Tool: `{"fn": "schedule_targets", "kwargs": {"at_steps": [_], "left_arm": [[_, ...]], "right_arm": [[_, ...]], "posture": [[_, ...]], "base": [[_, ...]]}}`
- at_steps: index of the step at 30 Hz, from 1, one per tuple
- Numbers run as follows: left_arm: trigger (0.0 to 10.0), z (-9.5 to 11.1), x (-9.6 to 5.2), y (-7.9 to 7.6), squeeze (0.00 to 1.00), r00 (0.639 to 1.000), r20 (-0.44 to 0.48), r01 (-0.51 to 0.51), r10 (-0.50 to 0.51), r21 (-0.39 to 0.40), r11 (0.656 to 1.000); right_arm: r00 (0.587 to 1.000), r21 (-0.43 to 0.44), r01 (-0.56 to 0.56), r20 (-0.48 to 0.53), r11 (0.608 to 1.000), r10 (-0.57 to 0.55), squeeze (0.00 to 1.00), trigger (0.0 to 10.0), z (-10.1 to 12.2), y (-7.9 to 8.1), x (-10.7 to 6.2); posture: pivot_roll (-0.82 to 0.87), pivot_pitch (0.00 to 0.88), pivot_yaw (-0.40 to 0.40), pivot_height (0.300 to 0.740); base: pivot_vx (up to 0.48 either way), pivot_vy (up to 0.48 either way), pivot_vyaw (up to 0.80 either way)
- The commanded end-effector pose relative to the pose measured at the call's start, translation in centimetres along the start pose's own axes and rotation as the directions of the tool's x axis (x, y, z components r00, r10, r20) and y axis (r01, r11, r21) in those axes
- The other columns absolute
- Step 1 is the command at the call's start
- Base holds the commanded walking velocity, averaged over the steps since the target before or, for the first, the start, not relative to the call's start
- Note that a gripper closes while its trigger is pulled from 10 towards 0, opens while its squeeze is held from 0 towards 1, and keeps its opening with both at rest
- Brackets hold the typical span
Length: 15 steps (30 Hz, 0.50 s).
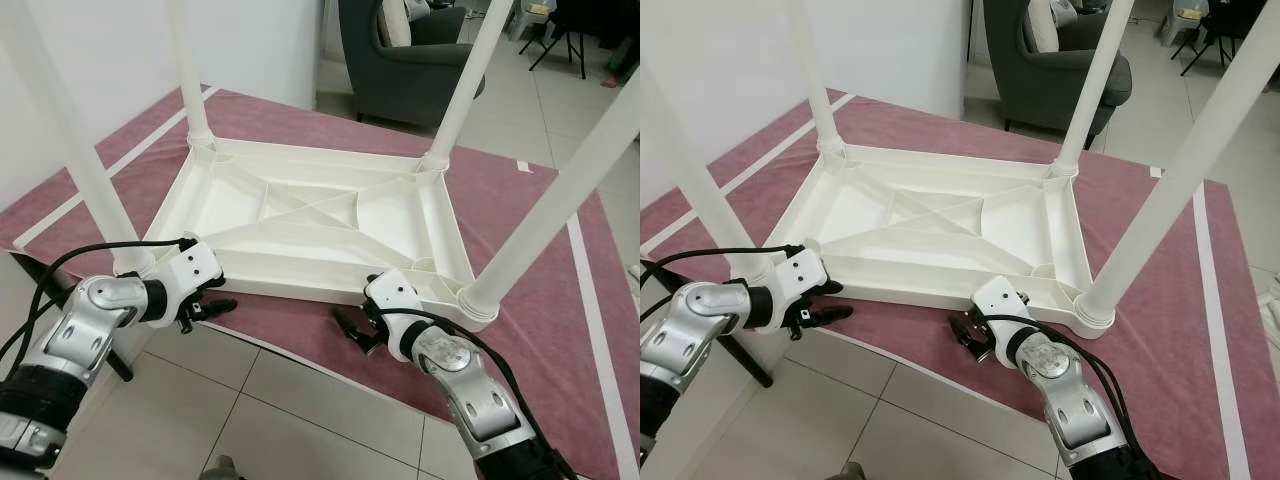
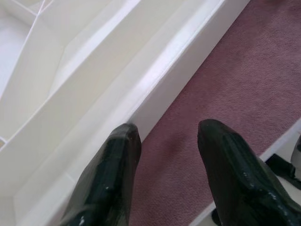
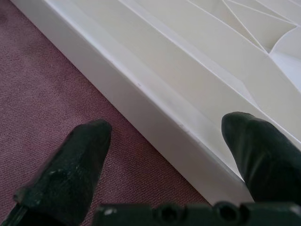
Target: Building children table
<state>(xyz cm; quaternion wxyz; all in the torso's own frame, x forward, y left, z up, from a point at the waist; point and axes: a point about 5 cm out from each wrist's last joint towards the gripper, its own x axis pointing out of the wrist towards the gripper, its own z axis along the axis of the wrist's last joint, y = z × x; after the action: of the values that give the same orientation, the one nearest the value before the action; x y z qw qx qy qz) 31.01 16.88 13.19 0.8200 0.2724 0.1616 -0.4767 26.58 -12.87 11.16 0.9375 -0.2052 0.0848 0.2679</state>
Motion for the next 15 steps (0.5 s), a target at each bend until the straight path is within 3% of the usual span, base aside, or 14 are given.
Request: {"fn": "schedule_targets", "kwargs": {"at_steps": [1,4,10,15], "left_arm": [[10.0,0.2,0.3,2.3,0.0,0.945,-0.018,-0.328,0.328,0.005,0.945],[10.0,0.5,0.9,2.7,0.0,0.939,-0.015,-0.344,0.344,-0.001,0.939],[10.0,2.7,3.7,3.7,0.0,0.916,0.027,-0.4,0.401,-0.037,0.916],[10.0,4.2,4.8,3.7,0.0,0.916,0.081,-0.389,0.392,-0.047,0.92]], "right_arm": [[1.0,0.024,-0.029,-0.005,0.999,0.029,0.0,10.0,-0.1,0.4,-0.4],[0.999,0.04,-0.05,0.003,0.998,0.05,0.0,10.0,0.0,0.8,-0.6],[0.997,0.081,-0.07,-0.005,0.994,0.071,0.0,10.0,-0.1,1.7,-0.8],[0.999,0.087,-0.013,-0.03,0.996,0.016,0.0,10.0,-0.3,1.1,-0.6]], "posture": [[0.1,0.01,0.003,0.74],[0.09,0.014,0.005,0.74],[0.09,0.023,0.005,0.74],[0.08,0.021,0.014,0.74]], "base": [[0.0,0.0,0.0],[0.0,0.0,0.0],[0.0,0.0,0.0],[0.0,0.0,0.0]]}}
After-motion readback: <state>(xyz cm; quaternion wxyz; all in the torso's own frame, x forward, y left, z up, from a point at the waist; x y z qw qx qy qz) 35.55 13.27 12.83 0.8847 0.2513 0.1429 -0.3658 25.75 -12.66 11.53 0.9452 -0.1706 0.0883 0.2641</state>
